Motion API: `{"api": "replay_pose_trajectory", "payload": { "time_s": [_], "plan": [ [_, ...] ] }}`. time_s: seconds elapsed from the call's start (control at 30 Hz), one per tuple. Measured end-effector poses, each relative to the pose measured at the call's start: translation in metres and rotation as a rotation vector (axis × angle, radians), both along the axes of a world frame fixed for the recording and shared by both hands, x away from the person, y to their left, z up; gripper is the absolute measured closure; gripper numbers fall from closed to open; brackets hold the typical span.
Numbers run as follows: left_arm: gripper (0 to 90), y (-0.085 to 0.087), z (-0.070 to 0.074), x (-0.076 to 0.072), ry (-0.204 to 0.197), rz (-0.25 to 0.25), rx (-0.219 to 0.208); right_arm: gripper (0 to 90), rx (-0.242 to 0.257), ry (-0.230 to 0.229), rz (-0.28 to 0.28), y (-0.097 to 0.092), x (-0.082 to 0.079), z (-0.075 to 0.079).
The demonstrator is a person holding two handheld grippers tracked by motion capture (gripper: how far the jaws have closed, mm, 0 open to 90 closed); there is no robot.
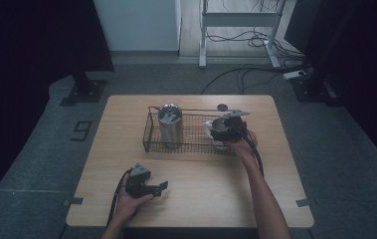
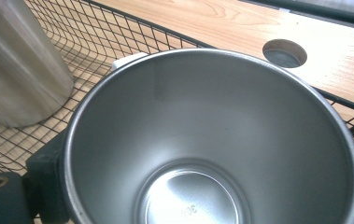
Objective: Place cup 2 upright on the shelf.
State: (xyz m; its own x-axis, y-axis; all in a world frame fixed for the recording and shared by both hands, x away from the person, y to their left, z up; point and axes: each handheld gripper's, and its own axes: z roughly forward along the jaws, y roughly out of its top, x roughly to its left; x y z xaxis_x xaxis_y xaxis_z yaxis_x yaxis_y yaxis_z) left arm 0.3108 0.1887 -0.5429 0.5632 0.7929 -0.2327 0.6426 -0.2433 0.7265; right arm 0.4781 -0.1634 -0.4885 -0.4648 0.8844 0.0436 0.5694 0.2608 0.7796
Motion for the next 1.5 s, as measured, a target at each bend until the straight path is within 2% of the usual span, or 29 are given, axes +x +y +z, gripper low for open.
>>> {"api": "replay_pose_trajectory", "payload": {
  "time_s": [0.67, 1.0, 1.1, 1.27, 1.33, 1.5],
  "plan": [
    [11.1, -0.001, 0.0, 0.0, 0.005, -0.009, 0.002, 6.2, -0.013, 0.054, 0.003, -0.001, 0.0, 0.0],
    [11.1, -0.002, 0.0, -0.001, 0.011, -0.016, 0.002, 5.7, -0.057, 0.095, 0.018, -0.002, -0.004, 0.003],
    [11.1, -0.002, 0.0, 0.0, 0.014, -0.018, 0.004, 4.1, -0.075, 0.086, 0.013, -0.001, -0.005, 0.004],
    [11.1, -0.002, -0.001, 0.0, 0.014, -0.02, 0.005, 4.5, -0.071, 0.082, 0.013, -0.001, -0.007, 0.007],
    [11.1, -0.002, 0.0, 0.0, 0.013, -0.019, 0.004, 3.9, -0.062, 0.081, 0.009, -0.002, -0.008, 0.007],
    [11.1, -0.002, 0.0, -0.001, 0.013, -0.019, 0.001, 2.0, -0.013, 0.029, -0.006, -0.006, -0.012, 0.011]
  ]
}}
